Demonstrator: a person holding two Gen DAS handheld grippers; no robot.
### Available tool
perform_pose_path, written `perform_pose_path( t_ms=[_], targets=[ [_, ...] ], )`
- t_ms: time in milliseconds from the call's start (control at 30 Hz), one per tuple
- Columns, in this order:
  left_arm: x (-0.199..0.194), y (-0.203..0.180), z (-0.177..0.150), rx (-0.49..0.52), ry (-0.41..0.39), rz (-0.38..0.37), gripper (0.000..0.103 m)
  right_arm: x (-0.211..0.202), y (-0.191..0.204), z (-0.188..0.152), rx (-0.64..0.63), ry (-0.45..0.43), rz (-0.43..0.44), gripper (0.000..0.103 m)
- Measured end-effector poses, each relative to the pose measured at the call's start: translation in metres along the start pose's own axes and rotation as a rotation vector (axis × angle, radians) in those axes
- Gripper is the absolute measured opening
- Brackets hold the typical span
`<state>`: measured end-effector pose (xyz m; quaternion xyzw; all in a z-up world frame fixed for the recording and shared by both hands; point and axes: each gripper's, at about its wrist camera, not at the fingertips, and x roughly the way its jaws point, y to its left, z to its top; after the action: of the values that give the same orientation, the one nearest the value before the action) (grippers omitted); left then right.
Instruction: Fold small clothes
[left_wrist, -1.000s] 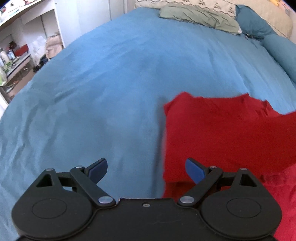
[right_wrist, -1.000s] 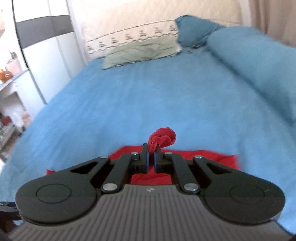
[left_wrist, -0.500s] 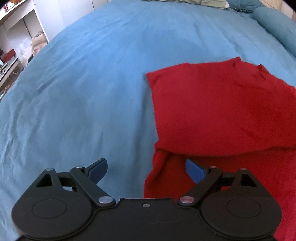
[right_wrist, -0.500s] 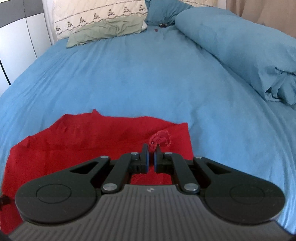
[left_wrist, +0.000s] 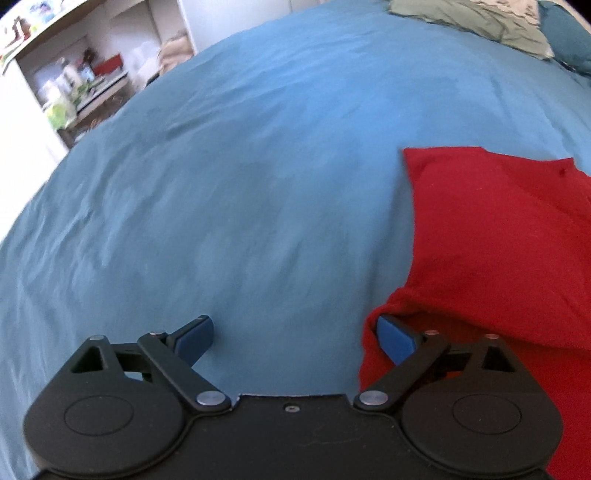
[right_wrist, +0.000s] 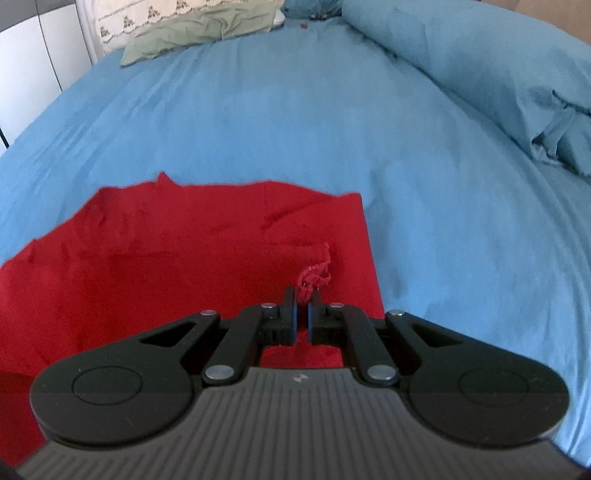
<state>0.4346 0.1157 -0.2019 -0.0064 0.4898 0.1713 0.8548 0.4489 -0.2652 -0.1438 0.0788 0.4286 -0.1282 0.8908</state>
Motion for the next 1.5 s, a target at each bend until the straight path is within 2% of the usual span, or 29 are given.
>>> perform_pose_path(
  t_ms=[100, 133, 167, 200, 267, 300, 400, 533, 600, 700, 800, 900, 967, 1033, 1100, 1167, 1233, 1267, 1333, 1500],
  targets=[
    [-0.010, -0.006, 0.004, 0.037, 0.001, 0.012, 0.096, 0.006, -0.005, -0.007, 0.010, 0.044, -0.011, 0.024],
    [-0.019, -0.008, 0.005, 0.064, -0.016, 0.011, 0.095, 0.008, -0.006, -0.009, 0.010, 0.060, -0.027, 0.035],
    [-0.028, -0.010, 0.006, 0.090, -0.043, 0.001, 0.095, 0.008, -0.008, -0.010, 0.011, 0.074, -0.044, 0.053],
    [-0.040, -0.013, 0.008, 0.116, -0.081, -0.029, 0.095, 0.005, -0.009, -0.011, 0.011, 0.081, -0.071, 0.063],
    [-0.056, -0.021, 0.022, 0.165, -0.149, -0.139, 0.098, -0.007, -0.010, -0.011, -0.006, 0.043, -0.083, 0.097],
    [-0.059, -0.027, 0.032, 0.191, -0.169, -0.201, 0.101, -0.016, -0.008, -0.011, -0.021, 0.002, -0.064, 0.102],
    [-0.044, -0.053, 0.062, 0.270, -0.176, -0.334, 0.102, -0.029, -0.002, -0.009, -0.058, -0.061, 0.020, 0.103],
    [0.008, -0.079, 0.090, 0.272, -0.117, -0.407, 0.101, -0.020, 0.004, -0.009, -0.057, -0.055, 0.092, 0.103],
    [0.025, -0.090, 0.091, 0.265, -0.069, -0.440, 0.100, -0.015, 0.005, -0.010, -0.048, -0.059, 0.102, 0.103],
    [0.045, -0.097, 0.091, 0.288, -0.061, -0.415, 0.102, -0.007, 0.002, -0.013, -0.026, -0.058, 0.120, 0.103],
    [0.055, -0.092, 0.100, 0.250, -0.073, -0.431, 0.103, 0.001, 0.001, -0.015, -0.001, -0.039, 0.140, 0.103],
    [0.044, -0.079, 0.099, 0.239, -0.058, -0.405, 0.103, 0.007, -0.005, -0.019, 0.025, -0.006, 0.146, 0.103],
    [0.023, -0.069, 0.087, 0.241, -0.068, -0.435, 0.103, 0.004, -0.006, -0.018, 0.027, -0.013, 0.148, 0.103],
    [0.004, -0.062, 0.072, 0.265, -0.070, -0.468, 0.103, -0.007, -0.005, -0.017, 0.010, -0.047, 0.177, 0.103],
    [-0.011, -0.062, 0.051, 0.304, -0.068, -0.479, 0.103, -0.011, 0.000, -0.018, -0.004, -0.043, 0.214, 0.103],
    [-0.012, -0.064, 0.030, 0.323, -0.038, -0.470, 0.103, -0.008, 0.005, -0.023, -0.015, -0.008, 0.241, 0.103],
    [0.000, -0.062, 0.015, 0.294, 0.016, -0.434, 0.103, -0.001, 0.006, -0.031, -0.011, 0.018, 0.230, 0.103],
    [0.004, -0.057, 0.010, 0.266, 0.019, -0.436, 0.103, 0.003, 0.003, -0.036, -0.009, 0.027, 0.214, 0.103],
    [0.003, -0.053, 0.006, 0.238, 0.000, -0.444, 0.103, 0.004, -0.002, -0.044, -0.015, 0.017, 0.200, 0.103],
    [-0.017, -0.051, 0.009, 0.249, 0.002, -0.411, 0.103, -0.008, -0.008, -0.045, -0.070, 0.010, 0.208, 0.103]
  ],
)
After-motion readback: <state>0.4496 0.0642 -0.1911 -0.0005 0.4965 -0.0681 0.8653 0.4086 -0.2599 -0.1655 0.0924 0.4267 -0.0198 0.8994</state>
